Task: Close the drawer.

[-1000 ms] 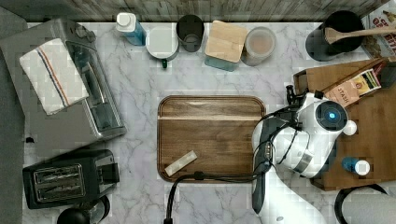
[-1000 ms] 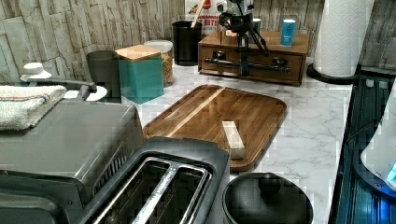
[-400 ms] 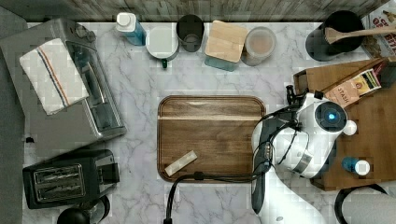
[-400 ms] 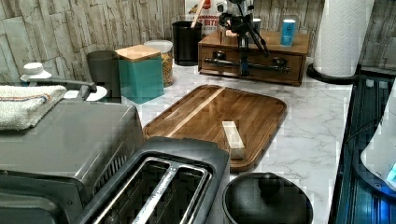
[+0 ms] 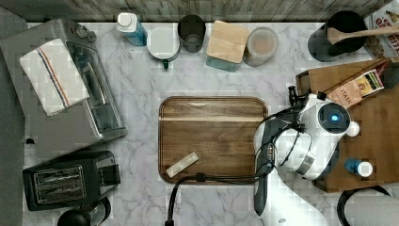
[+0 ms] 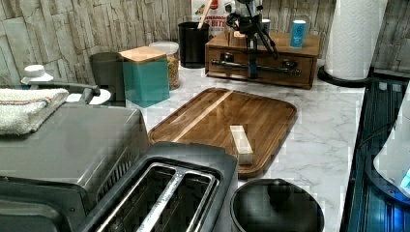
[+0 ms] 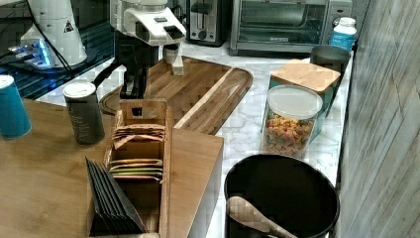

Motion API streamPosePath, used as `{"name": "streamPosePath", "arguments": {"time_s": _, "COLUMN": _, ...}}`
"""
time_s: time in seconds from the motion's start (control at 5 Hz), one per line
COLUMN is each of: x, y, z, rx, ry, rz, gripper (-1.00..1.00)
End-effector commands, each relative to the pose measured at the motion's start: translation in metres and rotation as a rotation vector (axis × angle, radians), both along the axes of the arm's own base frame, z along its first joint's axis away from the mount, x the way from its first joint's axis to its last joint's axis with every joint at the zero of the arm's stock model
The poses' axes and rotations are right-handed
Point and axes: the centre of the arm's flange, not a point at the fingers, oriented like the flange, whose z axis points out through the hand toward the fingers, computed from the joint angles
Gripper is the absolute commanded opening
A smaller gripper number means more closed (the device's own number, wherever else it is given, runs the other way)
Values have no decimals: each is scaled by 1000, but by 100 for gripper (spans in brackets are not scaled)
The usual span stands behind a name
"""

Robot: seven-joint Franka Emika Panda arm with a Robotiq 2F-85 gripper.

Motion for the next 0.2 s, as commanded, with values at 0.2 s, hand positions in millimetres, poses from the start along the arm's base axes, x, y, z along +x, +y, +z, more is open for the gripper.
{"name": "streamPosePath", "arguments": {"time_s": 0.2, "x": 11, "y": -134, "z": 106, "rx": -240, "ry": -306, "rz": -146, "gripper": -100}}
